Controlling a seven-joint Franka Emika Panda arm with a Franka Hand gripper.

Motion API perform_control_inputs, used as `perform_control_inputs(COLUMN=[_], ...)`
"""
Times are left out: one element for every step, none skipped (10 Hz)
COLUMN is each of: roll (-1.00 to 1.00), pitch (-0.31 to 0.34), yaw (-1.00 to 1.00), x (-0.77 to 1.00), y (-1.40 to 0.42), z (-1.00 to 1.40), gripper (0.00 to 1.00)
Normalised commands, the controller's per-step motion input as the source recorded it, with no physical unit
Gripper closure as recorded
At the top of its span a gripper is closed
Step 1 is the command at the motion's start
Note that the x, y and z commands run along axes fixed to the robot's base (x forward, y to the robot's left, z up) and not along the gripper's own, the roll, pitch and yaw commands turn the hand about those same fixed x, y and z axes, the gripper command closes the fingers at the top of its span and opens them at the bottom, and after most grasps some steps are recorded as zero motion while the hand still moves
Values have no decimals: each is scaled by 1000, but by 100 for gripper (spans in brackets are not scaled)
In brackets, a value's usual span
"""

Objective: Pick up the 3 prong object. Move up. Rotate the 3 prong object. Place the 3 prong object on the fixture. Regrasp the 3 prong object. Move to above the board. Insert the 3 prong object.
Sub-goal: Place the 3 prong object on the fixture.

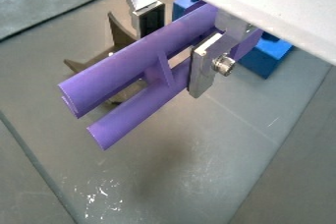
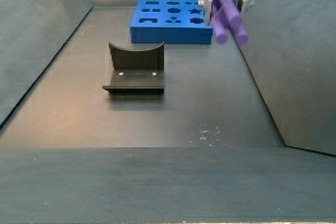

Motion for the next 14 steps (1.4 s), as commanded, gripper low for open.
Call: perform_control_inputs(roll=[-305,-285,-206,-150,-130,-85,-54,-26,4,31,57,79,105,121], pitch=[-591,-557,-440,-255,-181,-88,-46,-21,2,23,42,58,76,87], yaw=[22,19,24,31,34,41,40,36,37,36,41,42,47,49], x=[1000,1000,1000,1000,1000,1000,1000,1000,1000,1000,1000,1000,1000,1000], y=[-510,-507,-466,-425,-412,-366,-323,-289,-252,-219,-189,-158,-119,-94], z=[177,120,98,92,87,70,54,43,34,23,13,4,-7,-15], gripper=[100,100,100,100,100,100,100,100,100,100,100,100,100,100])
